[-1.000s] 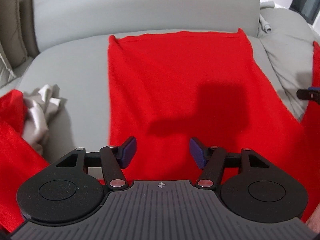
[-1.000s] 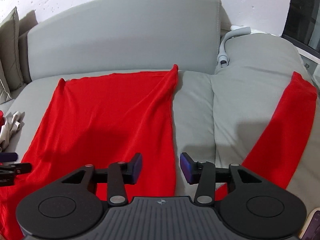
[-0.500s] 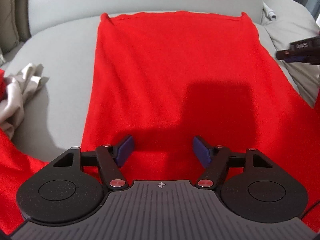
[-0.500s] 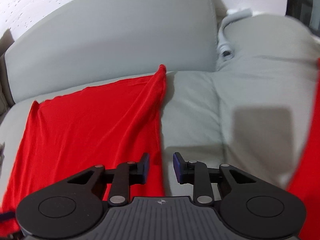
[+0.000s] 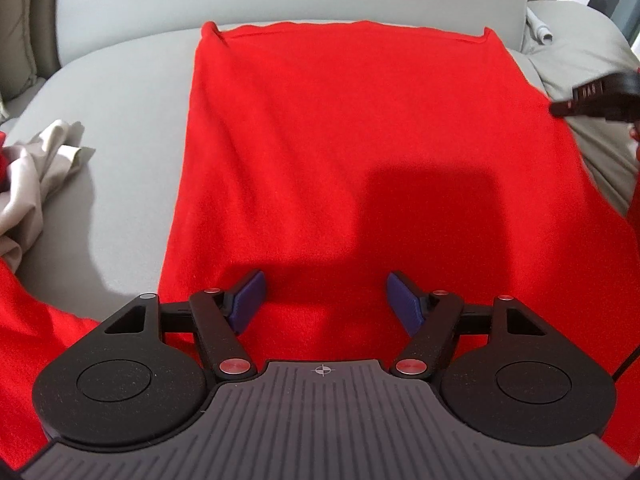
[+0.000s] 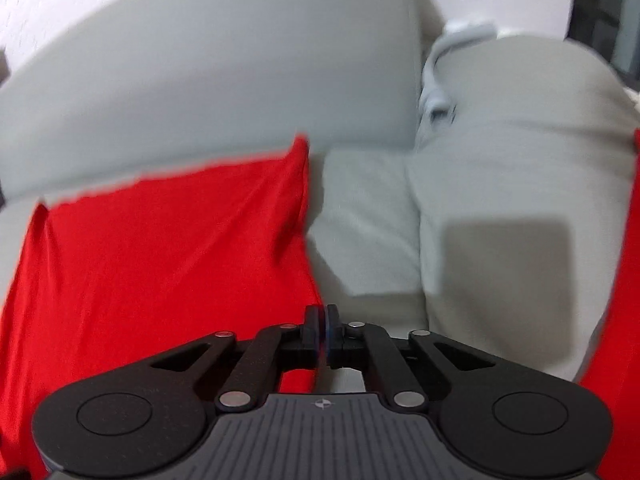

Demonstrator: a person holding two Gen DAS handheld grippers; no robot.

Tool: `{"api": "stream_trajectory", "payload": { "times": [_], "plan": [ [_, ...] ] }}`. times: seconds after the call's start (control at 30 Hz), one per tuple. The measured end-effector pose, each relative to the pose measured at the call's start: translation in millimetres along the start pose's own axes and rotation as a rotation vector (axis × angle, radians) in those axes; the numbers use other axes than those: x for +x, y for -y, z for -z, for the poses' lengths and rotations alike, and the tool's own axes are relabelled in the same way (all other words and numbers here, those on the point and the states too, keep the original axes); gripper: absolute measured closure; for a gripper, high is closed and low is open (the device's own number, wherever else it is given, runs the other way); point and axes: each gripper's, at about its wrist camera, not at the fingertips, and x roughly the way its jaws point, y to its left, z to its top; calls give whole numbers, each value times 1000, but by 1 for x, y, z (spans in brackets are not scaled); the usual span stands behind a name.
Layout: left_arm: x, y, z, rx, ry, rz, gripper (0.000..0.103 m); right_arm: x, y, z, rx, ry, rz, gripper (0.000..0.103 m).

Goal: Fold clothes

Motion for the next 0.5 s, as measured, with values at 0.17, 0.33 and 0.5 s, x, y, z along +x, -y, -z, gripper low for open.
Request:
{"api": "stream_trajectory", "payload": {
  "times": [0.17,0.33,0.5],
  "plan": [
    [1,0,-1,-2,-13,-2,29,-20,10,-3,60,43,14,75],
    [1,1,3,-2,4,-9,29,-27,6,-13,46,88,-36,77],
    [3,-1,2,0,-5,0,29,-21,-13,11,34,-93,-249,90]
  ]
}}
